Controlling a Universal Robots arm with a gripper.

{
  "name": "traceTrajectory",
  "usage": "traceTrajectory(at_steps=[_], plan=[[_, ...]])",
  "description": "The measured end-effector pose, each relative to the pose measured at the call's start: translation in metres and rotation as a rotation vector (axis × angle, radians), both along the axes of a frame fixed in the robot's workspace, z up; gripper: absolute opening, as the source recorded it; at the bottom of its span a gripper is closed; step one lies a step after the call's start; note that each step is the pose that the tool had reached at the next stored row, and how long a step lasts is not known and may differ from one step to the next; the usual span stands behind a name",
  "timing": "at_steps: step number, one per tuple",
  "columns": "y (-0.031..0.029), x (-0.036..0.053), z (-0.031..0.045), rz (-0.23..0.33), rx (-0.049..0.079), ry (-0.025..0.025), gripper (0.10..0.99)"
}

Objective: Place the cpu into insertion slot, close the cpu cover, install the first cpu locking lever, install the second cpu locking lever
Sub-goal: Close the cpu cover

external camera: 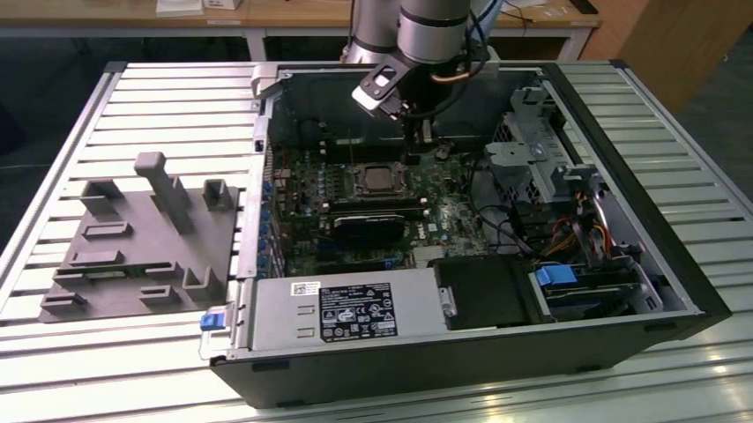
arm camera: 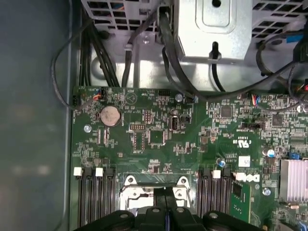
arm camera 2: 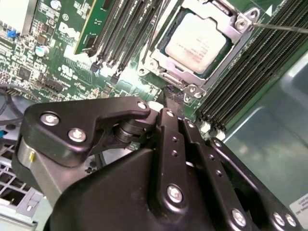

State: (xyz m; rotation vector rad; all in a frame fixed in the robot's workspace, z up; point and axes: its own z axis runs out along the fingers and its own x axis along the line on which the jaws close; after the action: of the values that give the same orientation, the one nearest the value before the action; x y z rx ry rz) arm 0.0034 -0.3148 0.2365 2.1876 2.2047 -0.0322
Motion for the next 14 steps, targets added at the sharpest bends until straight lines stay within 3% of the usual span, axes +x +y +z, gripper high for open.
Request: traceTrajectory(at_steps=[2,4,6,14], plan=[[0.0000,-0.0038,-0.0002,0.000,0.001,-0.0171,0.102],[0.0000,-0.0101,-0.0005,0.000,0.002,-0.0265,0.102],[0.0000,-0.0161,-0.0008,0.000,0.002,-0.0291,0.102],[-0.0001,-0.0328,-0.0054,0.000,0.001,-0.0293,0.102]])
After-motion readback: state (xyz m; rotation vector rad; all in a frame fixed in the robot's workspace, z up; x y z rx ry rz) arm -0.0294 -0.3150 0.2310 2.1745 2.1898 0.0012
